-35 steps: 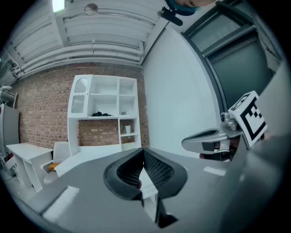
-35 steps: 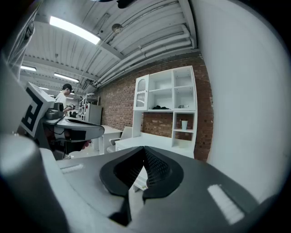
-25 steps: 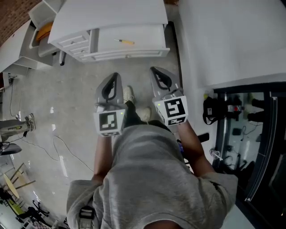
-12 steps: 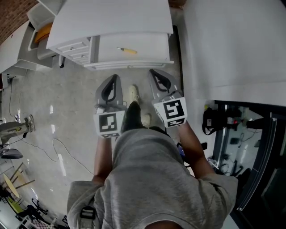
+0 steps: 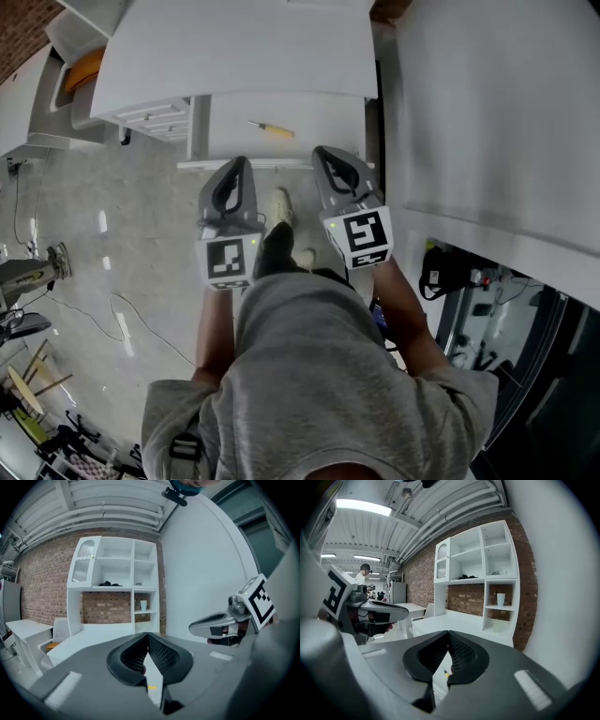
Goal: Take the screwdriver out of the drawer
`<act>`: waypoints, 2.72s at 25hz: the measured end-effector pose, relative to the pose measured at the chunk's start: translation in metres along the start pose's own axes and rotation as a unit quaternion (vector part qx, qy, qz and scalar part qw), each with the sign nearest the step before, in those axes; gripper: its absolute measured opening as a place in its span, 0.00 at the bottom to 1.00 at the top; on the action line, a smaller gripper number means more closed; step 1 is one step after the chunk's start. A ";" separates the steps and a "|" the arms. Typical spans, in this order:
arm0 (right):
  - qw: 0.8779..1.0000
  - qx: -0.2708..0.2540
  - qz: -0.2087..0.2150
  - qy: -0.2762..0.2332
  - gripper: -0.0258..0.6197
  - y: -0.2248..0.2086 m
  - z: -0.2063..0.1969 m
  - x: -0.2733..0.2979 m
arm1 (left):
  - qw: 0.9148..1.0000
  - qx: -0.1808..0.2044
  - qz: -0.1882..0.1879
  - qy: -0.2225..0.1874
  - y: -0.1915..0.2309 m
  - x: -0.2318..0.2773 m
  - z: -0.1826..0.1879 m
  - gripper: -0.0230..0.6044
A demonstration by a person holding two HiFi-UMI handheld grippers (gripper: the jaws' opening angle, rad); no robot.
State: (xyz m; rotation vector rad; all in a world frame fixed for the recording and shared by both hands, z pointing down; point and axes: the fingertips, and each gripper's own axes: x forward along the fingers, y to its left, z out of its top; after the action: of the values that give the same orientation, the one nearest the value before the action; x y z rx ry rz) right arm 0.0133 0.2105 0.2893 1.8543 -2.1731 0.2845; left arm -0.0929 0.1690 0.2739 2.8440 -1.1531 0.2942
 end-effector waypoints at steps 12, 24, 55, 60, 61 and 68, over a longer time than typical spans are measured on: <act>0.999 0.002 0.018 0.044 0.04 -0.018 0.001 0.112 | 0.999 -0.022 -0.001 0.030 0.074 0.078 -0.020 0.06; 0.993 -0.001 0.046 0.107 0.04 -0.024 -0.038 0.182 | 0.995 -0.058 0.008 0.078 0.110 0.117 -0.074 0.06; 0.916 -0.102 0.258 0.289 0.05 -0.005 -0.258 0.294 | 0.956 -0.176 0.135 0.192 0.101 0.160 -0.266 0.06; 0.902 -0.105 0.268 0.321 0.12 -0.002 -0.285 0.301 | 0.953 -0.185 0.138 0.196 0.102 0.165 -0.275 0.06; 0.899 -0.104 0.269 0.329 0.14 -0.001 -0.291 0.303 | 0.952 -0.186 0.139 0.198 0.103 0.164 -0.277 0.06; 0.881 -0.118 0.274 0.366 0.23 0.002 -0.324 0.312 | 0.951 -0.192 0.136 0.203 0.098 0.165 -0.286 0.06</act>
State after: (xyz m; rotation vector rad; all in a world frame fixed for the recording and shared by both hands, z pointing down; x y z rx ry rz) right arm -0.0087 0.0233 0.6977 0.7602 -1.9825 0.6678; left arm -0.0894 0.0211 0.5851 2.1606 -1.3312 0.5661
